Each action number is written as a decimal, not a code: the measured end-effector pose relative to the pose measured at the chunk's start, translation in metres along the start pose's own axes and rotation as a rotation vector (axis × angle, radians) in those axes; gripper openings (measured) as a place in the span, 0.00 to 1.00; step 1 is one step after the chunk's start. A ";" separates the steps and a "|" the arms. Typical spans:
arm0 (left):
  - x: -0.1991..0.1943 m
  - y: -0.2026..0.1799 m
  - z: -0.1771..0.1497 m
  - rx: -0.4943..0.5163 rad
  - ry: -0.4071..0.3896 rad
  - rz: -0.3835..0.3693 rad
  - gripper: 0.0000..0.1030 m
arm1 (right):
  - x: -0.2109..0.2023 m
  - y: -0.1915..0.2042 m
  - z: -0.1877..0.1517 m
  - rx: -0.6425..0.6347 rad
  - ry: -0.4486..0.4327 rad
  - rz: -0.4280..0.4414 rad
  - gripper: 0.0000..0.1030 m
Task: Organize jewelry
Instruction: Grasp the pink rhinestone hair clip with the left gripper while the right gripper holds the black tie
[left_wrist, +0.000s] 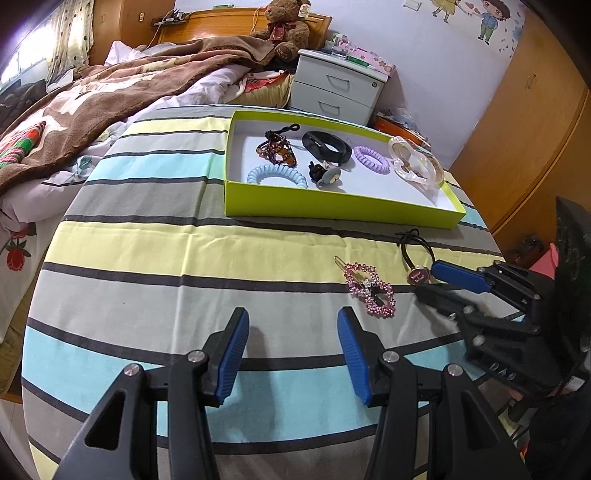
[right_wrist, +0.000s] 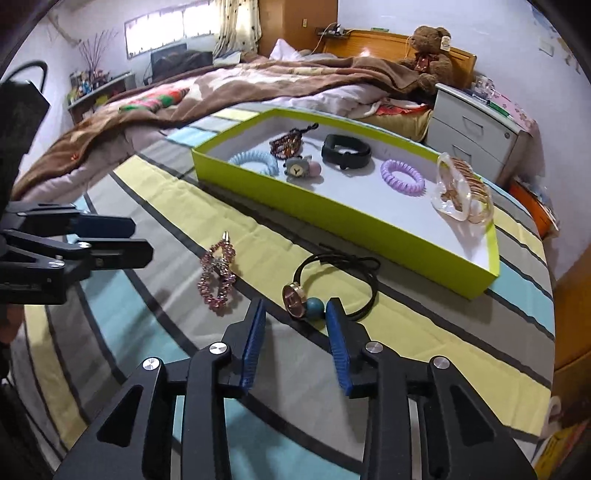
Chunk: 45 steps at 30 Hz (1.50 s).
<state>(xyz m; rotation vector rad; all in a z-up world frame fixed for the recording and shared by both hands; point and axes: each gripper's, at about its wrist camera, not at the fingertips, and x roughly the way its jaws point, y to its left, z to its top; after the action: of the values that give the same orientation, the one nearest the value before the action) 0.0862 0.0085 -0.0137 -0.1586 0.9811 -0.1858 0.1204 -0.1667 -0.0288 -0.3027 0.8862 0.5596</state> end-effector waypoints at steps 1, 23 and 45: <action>0.000 0.000 0.000 0.000 0.000 0.001 0.51 | 0.002 -0.001 0.001 -0.005 -0.002 -0.004 0.34; 0.011 -0.035 0.010 0.043 0.014 -0.046 0.55 | -0.039 -0.015 -0.014 0.085 -0.127 -0.100 0.17; 0.033 -0.058 0.008 0.103 0.024 0.136 0.56 | -0.053 -0.017 -0.018 0.126 -0.195 -0.085 0.17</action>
<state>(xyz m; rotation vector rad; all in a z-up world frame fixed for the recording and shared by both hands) 0.1057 -0.0553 -0.0237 0.0046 0.9998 -0.1133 0.0919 -0.2062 0.0028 -0.1676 0.7126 0.4439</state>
